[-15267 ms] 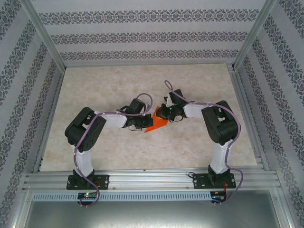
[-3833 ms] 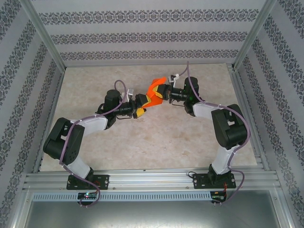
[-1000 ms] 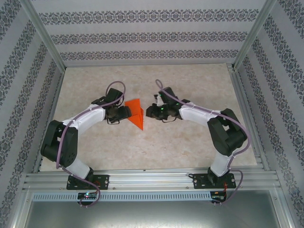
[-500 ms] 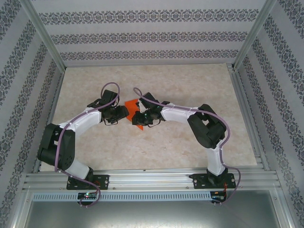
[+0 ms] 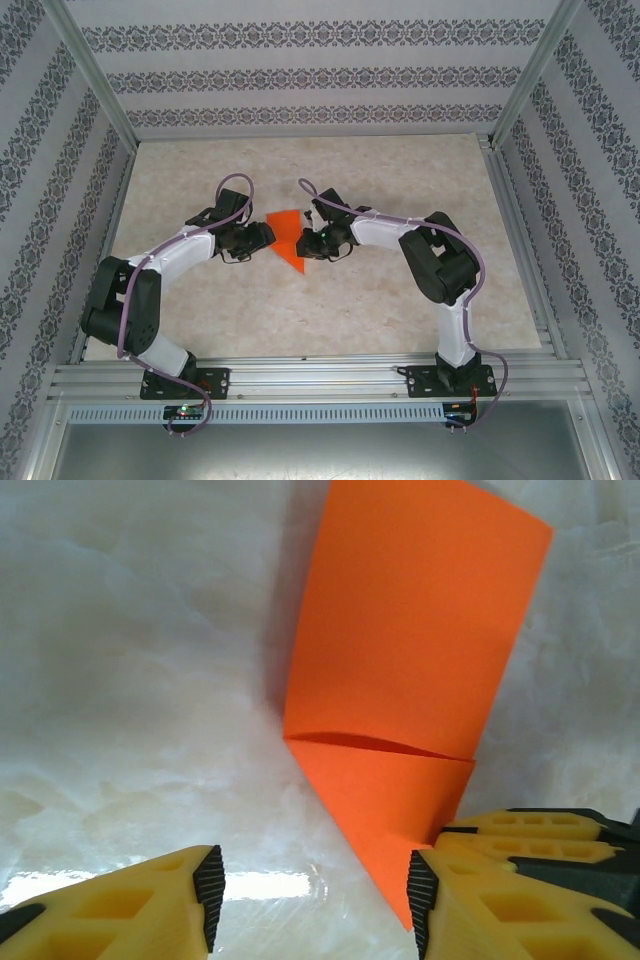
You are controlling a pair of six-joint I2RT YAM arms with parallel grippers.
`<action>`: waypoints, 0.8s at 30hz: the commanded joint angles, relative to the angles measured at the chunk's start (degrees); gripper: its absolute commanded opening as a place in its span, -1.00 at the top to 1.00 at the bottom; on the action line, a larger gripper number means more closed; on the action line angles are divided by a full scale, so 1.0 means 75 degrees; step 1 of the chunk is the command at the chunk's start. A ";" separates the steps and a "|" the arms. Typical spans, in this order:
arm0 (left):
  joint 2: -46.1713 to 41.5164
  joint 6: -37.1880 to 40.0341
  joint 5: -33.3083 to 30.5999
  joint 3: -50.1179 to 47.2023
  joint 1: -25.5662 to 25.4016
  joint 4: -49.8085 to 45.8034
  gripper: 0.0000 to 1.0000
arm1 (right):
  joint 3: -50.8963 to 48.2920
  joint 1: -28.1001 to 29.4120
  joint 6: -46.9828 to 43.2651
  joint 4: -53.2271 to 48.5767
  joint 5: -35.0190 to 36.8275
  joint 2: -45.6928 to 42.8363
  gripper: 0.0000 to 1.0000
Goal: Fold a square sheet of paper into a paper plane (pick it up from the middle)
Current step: Fold the wing for the fifth time at the center of the table.
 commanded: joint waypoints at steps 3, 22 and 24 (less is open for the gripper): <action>0.0197 -0.0133 0.0756 -0.0161 0.0101 0.0772 0.02 | -0.0147 -0.0062 -0.0349 -0.0222 -0.0255 0.0163 0.69; 0.1682 -0.0860 0.2643 -0.0294 -0.0317 0.3283 0.72 | -0.0160 -0.0529 -0.1936 -0.0705 -0.0550 0.0360 0.70; 0.1821 -0.0835 0.2591 -0.0233 -0.0364 0.3189 0.75 | -0.0138 -0.0566 -0.2046 -0.0724 -0.0619 0.0297 0.70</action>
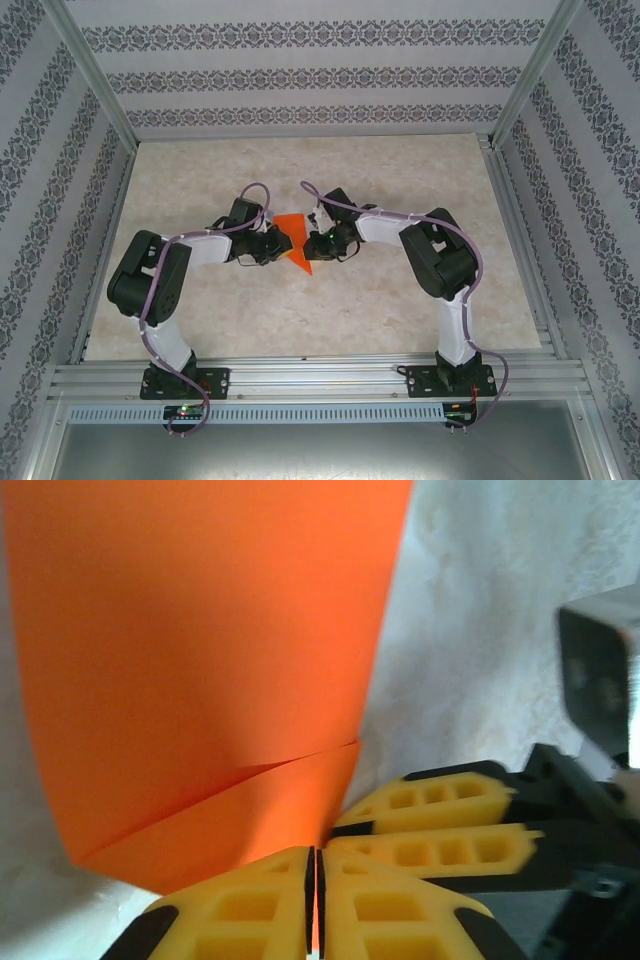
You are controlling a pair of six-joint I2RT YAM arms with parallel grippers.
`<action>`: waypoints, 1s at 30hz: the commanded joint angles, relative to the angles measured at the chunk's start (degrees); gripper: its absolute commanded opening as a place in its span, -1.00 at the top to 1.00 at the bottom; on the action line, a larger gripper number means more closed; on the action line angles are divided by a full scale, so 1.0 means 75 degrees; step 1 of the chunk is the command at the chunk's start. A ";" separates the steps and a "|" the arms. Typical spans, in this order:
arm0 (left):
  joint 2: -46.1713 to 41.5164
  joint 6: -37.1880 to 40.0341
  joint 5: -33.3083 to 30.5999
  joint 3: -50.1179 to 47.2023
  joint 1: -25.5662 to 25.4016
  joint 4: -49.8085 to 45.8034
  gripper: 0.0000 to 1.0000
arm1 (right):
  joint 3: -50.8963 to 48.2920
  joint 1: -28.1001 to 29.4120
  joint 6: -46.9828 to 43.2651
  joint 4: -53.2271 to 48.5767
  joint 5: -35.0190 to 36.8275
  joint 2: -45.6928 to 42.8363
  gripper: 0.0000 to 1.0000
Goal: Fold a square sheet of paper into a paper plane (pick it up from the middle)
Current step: Fold the wing for the fifth time at the center of the table.
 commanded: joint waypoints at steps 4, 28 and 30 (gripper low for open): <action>0.0446 0.0137 -0.0183 0.0435 -0.0198 -0.0281 0.81 | -0.0130 -0.0092 -0.0476 -0.0303 -0.0257 -0.0202 0.69; 0.0744 0.0255 -0.1325 0.0676 -0.0422 -0.1593 0.88 | -0.1153 0.0467 0.0315 0.0071 -0.0103 -0.0580 0.79; 0.0706 0.0245 -0.1334 0.0646 -0.0418 -0.1570 0.88 | -0.1319 0.0428 0.0024 -0.0109 -0.0127 -0.0589 0.80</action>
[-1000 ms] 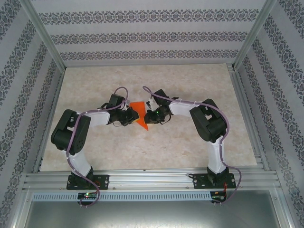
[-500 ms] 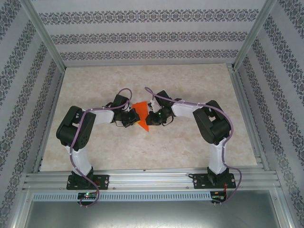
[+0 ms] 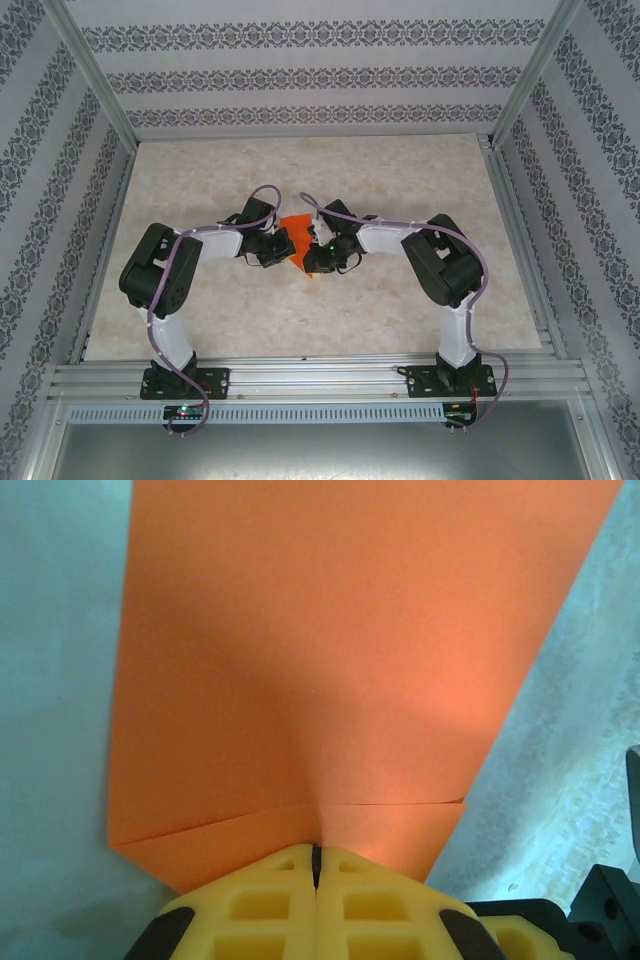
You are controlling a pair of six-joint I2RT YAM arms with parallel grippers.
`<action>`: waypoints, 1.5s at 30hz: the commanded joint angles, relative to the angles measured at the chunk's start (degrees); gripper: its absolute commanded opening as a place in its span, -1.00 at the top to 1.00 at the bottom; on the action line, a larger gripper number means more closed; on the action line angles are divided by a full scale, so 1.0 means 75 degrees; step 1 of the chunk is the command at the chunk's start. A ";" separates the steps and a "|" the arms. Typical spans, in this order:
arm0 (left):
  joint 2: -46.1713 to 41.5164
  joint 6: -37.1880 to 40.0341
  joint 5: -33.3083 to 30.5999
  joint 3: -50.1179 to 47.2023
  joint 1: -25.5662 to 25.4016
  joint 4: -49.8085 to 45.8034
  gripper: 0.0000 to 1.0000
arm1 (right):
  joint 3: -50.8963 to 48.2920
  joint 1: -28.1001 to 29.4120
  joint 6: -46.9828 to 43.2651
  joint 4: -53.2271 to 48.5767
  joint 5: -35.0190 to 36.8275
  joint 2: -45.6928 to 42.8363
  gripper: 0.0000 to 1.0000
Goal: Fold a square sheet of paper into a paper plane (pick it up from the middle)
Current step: Fold the wing for the fifth time at the center of the table.
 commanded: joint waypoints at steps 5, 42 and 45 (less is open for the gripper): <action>-0.0116 0.0003 0.0148 -0.0169 -0.0055 -0.0134 0.84 | -0.0636 -0.0445 -0.1736 -0.1218 0.0179 -0.0171 0.81; 0.0528 0.0111 -0.0384 0.0416 -0.0338 -0.1000 0.93 | -0.1550 -0.1005 0.0054 0.0982 -0.0625 -0.1744 0.79; 0.0394 0.0010 -0.0154 0.0445 -0.0352 -0.0779 0.90 | -0.1347 -0.1003 0.0204 0.0988 -0.0263 -0.1792 0.78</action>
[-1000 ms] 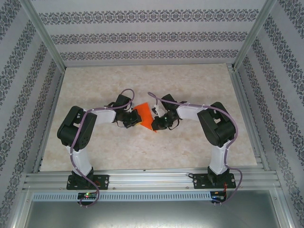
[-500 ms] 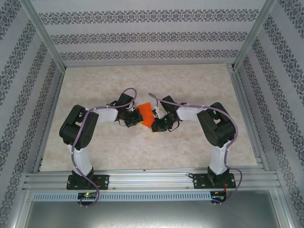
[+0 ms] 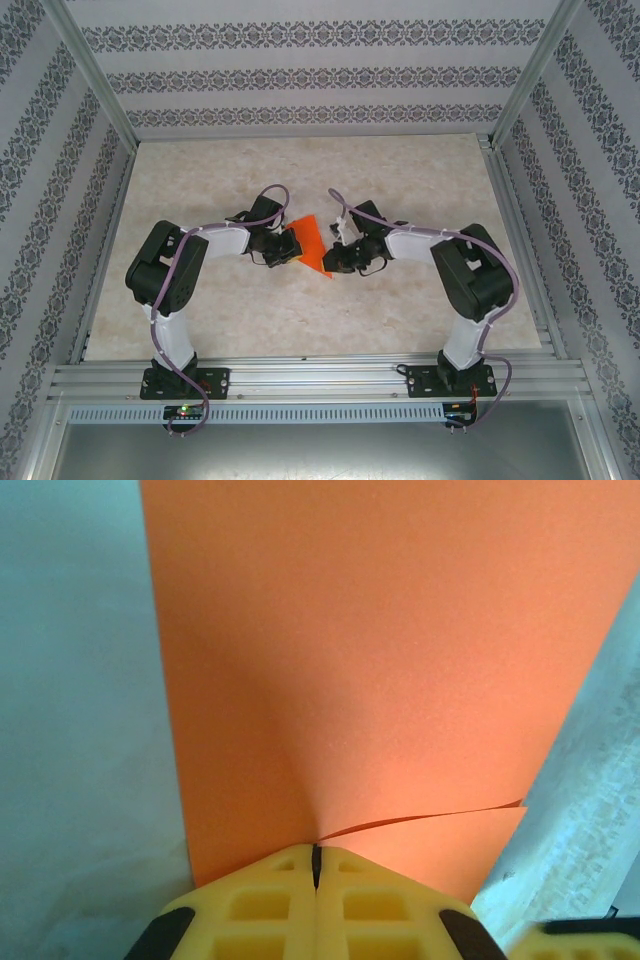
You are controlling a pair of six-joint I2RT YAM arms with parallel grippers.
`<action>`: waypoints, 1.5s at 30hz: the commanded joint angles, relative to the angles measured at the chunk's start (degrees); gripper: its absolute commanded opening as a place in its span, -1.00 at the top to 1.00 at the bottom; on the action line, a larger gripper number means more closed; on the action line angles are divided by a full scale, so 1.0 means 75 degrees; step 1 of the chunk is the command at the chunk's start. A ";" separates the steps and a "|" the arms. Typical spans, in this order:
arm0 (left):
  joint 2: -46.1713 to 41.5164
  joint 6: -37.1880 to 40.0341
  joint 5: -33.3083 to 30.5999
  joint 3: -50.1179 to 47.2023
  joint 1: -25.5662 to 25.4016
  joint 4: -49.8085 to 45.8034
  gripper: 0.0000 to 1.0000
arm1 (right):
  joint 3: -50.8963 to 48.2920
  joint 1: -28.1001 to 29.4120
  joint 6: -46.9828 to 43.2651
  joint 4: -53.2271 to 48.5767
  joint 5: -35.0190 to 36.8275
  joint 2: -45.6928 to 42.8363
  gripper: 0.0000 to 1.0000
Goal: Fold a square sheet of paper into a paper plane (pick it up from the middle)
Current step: Fold the wing for the fifth time at the center of the table.
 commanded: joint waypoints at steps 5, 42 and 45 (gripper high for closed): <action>-0.0099 -0.0283 0.0136 -0.0025 -0.0071 0.0156 0.82 | 0.0634 -0.0024 0.0544 0.0228 0.0722 0.0432 0.78; -0.0288 -0.1465 0.0150 -0.0514 -0.0062 0.1607 0.39 | 0.0381 -0.0488 0.1337 0.1052 0.0111 0.1259 0.69; -0.0292 -0.1522 0.0213 -0.0487 -0.0065 0.1652 0.60 | 0.0404 -0.0496 0.1142 0.1067 0.0136 0.1117 0.60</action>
